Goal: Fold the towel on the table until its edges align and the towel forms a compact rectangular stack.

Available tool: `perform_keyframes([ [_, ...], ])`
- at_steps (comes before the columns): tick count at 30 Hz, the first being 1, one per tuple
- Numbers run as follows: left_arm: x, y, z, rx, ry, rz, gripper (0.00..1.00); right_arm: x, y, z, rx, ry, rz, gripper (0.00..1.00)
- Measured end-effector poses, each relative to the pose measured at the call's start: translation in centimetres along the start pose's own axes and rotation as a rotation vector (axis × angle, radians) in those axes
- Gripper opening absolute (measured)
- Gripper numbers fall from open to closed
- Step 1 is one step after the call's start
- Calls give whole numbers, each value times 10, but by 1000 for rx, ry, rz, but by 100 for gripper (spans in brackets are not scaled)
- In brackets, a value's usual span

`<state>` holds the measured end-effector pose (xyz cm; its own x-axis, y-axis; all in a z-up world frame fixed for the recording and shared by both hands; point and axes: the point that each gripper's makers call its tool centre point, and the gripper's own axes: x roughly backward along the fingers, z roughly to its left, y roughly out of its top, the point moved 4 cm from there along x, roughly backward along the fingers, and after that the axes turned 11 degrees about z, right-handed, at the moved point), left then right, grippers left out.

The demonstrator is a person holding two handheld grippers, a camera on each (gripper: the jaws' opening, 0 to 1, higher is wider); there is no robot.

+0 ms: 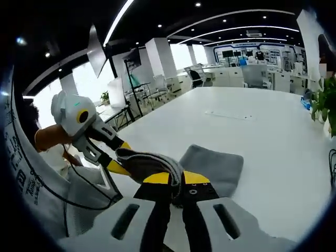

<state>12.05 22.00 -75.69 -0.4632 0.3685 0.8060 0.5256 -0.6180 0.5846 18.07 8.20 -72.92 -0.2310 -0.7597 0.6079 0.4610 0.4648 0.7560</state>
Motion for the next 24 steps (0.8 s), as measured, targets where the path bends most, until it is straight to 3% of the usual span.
perform_keyframes([
  [8,8,17,23,31,41,-79,10,4,14,-11,10,-2,-6,5],
  [12,8,26,33,58,31,-117,9,3,20,-21,26,-13,-5,5],
  [18,1,38,53,106,39,-166,9,-5,28,-38,17,-17,8,5],
  [24,-17,38,70,160,54,-175,9,-25,30,-58,36,-25,57,5],
])
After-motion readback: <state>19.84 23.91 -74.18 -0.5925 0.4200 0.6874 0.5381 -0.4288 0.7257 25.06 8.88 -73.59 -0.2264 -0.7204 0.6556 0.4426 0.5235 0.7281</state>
